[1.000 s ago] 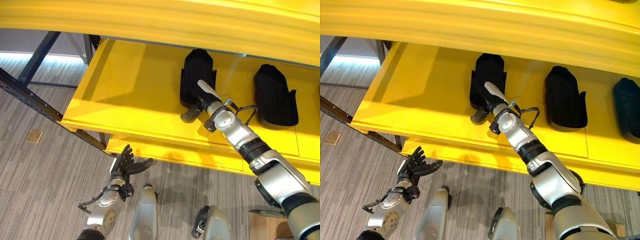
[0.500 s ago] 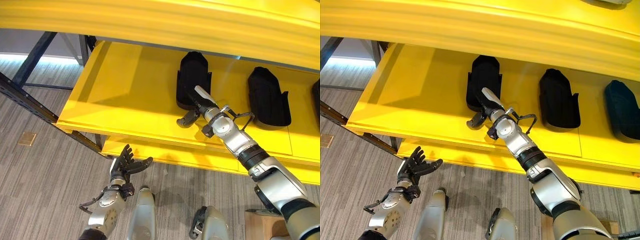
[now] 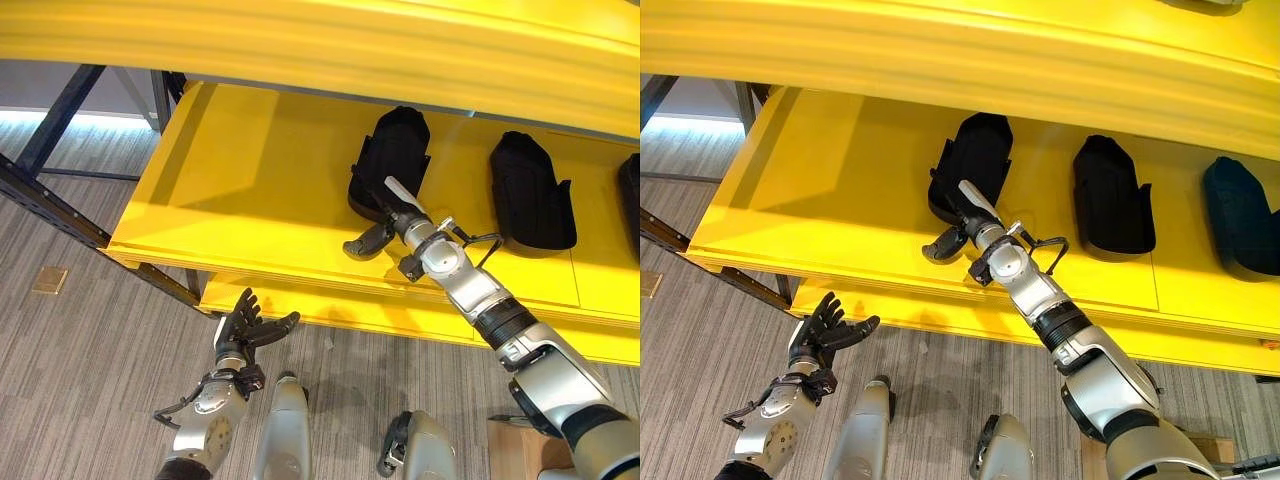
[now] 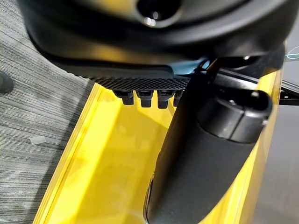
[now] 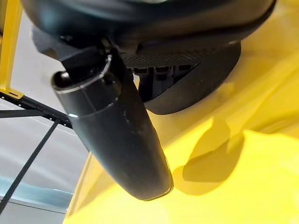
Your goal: Move parts from the plastic box to the shelf.
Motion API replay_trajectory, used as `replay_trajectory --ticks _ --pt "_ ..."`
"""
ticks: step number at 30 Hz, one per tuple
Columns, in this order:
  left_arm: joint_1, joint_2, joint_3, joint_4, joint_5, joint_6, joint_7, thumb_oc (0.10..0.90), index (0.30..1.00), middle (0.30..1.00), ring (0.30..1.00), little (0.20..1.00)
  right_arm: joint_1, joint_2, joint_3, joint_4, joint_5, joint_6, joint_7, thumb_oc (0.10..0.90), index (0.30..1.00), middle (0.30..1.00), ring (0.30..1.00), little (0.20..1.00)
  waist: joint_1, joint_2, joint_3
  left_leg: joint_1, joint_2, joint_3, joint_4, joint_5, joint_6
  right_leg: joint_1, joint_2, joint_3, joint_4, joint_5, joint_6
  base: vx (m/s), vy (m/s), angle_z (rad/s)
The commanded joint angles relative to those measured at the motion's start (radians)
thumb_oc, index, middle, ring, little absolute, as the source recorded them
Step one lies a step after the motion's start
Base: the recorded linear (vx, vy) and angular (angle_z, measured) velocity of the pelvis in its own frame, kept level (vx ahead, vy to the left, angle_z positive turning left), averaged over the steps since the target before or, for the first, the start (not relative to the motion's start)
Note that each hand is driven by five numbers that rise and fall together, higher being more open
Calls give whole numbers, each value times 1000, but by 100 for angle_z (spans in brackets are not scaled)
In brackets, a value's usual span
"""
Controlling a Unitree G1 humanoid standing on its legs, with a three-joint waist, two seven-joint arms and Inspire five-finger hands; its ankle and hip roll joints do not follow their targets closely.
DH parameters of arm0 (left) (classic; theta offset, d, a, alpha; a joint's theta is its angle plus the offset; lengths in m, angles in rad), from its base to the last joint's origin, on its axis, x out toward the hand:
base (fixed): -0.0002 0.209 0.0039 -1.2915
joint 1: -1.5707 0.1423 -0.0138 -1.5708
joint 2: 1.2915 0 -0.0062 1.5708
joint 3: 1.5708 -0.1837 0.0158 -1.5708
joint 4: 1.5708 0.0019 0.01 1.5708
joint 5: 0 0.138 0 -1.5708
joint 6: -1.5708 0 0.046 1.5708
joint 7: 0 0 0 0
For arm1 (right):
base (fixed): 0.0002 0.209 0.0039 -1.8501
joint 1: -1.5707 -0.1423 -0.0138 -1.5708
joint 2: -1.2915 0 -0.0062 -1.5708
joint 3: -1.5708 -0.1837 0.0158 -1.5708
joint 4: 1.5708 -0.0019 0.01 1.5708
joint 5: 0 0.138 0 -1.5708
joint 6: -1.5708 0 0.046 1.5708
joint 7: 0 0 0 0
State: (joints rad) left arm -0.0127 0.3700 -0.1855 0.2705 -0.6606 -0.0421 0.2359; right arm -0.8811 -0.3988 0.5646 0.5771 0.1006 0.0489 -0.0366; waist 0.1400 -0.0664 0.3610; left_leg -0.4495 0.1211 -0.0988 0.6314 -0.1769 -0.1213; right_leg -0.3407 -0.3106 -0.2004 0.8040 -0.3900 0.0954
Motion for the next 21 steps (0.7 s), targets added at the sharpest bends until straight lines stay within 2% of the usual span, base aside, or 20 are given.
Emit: replay_trajectory --ticks 1,12,21 --pt "-14 9 40 -78 0 -64 10 900 1000 1000 1000 1000 14 13 -43 -97 47 -48 -11 900 1000 1000 1000 1000 18 -18 -8 62 37 -18 36 -102 45 46 1 44 -110 106 6 0 0 0" --pt "-5 -1 53 -69 -16 -69 22 900 1000 1000 1000 1000 45 -19 -62 -170 60 -64 -21 900 1000 1000 1000 1000 10 -21 -7 56 44 -16 40 -100 44 42 6 47 -111 107 4 0 0 0" --pt "-3 4 57 -70 -8 -65 15 900 1000 1000 1000 1000 20 -75 -28 -205 43 -64 11 900 1000 1000 1000 1000 4 -27 -9 56 45 -18 38 -98 42 43 9 48 -115 106 4 0 0 0"
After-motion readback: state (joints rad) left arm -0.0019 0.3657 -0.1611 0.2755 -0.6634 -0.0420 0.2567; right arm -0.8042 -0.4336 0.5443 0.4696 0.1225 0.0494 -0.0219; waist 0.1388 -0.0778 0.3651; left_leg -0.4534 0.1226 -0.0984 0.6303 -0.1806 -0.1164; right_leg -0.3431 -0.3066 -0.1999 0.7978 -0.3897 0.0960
